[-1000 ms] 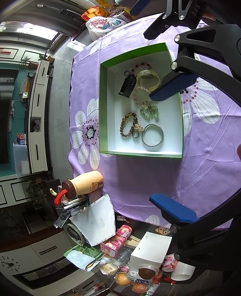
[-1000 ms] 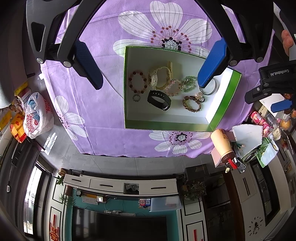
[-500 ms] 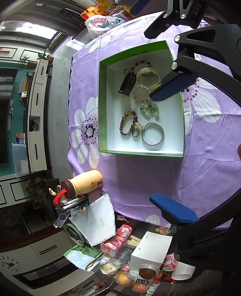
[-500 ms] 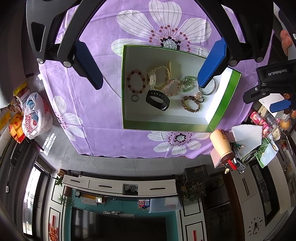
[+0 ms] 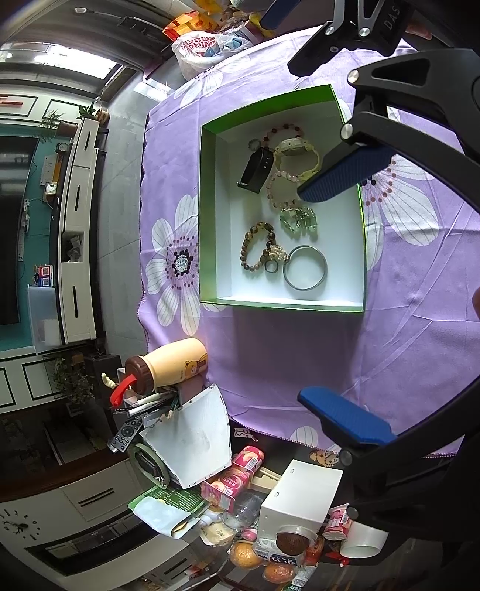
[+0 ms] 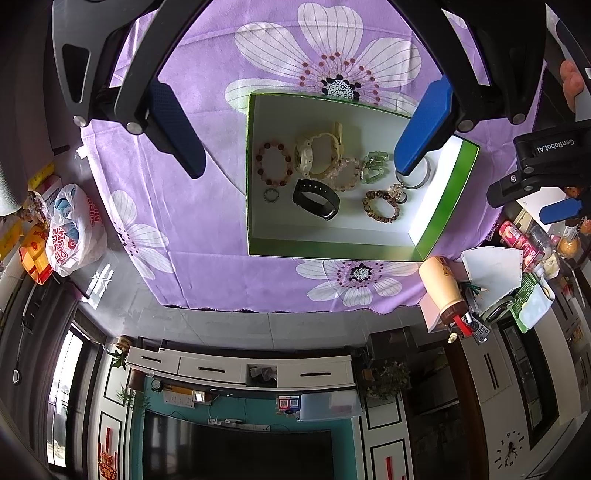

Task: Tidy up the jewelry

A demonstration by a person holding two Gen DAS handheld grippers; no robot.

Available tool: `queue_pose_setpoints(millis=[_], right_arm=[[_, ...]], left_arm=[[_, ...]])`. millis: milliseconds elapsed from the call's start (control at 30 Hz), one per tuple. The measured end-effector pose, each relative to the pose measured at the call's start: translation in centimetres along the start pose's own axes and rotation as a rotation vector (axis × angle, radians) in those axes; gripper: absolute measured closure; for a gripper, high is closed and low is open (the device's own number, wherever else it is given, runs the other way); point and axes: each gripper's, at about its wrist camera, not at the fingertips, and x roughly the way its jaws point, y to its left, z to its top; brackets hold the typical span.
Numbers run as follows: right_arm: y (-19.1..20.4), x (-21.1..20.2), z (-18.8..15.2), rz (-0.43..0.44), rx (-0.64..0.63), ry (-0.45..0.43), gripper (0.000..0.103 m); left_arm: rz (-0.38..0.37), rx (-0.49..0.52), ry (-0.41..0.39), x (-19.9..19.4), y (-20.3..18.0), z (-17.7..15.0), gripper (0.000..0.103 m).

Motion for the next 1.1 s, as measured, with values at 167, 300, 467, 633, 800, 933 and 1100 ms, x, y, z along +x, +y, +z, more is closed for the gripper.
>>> queue_pose_setpoints(millis=[167, 300, 467, 633, 800, 933, 1100], right_arm=[[-0.06, -0.21, -0.03, 0.004, -0.004, -0.001, 0.001], [-0.12, -0.27, -0.09, 0.005, -0.001, 0.002, 0.001], [-0.31, -0.28, -0.08, 0.006, 0.002, 0.001, 0.001], [-0.52, 0.23, -0.09, 0.008, 0.006, 0.008, 0.001], [-0.30, 0.42, -0.05, 0.014, 0.001, 0.009, 0.001], [-0.25, 0.29, -0.02, 0.013, -0.001, 0.006, 0.001], [-0.24, 0.28, -0.01, 0.013, -0.001, 0.005, 0.001]], left_arm=[[0.001, 0.007, -0.006, -0.29, -0.20, 0.01, 0.002], [0.002, 0.009, -0.005, -0.39, -0.45, 0.02, 0.002], [-0.003, 0.001, 0.002, -0.25, -0.51, 0.15, 0.002], [-0.010, -0.004, 0.008, -0.01, -0.49, 0.21, 0.002], [-0.006, -0.009, 0.010, 0.12, -0.34, 0.28, 0.002], [-0.007, -0.018, 0.008, 0.00, -0.11, 0.32, 0.002], [-0.010, -0.022, 0.009, -0.06, -0.02, 0.21, 0.002]])
